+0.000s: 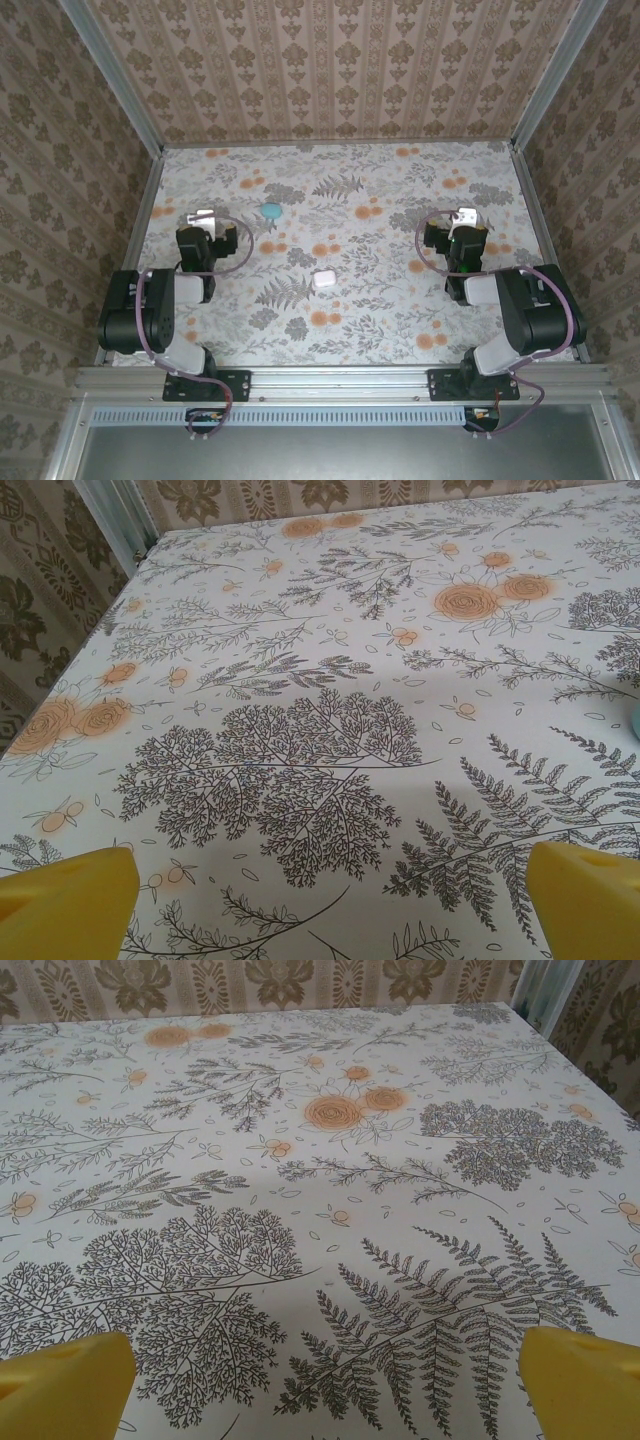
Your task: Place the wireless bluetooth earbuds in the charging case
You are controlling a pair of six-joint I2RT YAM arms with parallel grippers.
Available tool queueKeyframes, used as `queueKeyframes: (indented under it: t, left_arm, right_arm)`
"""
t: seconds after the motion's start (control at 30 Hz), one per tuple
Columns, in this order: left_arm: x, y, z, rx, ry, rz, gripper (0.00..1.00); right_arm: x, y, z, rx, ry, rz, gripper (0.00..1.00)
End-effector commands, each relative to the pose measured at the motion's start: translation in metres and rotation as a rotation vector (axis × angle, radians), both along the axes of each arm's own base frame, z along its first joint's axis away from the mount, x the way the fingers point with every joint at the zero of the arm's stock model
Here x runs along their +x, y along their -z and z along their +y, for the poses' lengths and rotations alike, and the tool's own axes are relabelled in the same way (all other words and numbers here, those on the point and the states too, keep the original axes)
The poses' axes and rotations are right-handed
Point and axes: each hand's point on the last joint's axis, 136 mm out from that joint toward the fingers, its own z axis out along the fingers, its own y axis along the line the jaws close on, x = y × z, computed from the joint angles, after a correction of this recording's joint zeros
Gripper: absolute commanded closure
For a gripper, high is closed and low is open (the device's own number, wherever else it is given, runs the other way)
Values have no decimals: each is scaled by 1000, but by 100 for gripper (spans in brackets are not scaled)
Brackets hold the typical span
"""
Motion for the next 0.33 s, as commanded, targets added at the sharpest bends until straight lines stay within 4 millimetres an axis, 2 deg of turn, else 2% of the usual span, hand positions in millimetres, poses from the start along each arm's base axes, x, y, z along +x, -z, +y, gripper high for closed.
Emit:
queueKeyframes:
  t: [0.0,0.3]
  left_arm:
    - [6,-9,0,-11,4,-25,0]
    - [5,-9,1,-9,4,-23,0]
  right_arm:
    - [8,-14,2,18,-12,-52,0]
    - [9,-13,3,15,-17,-48,0]
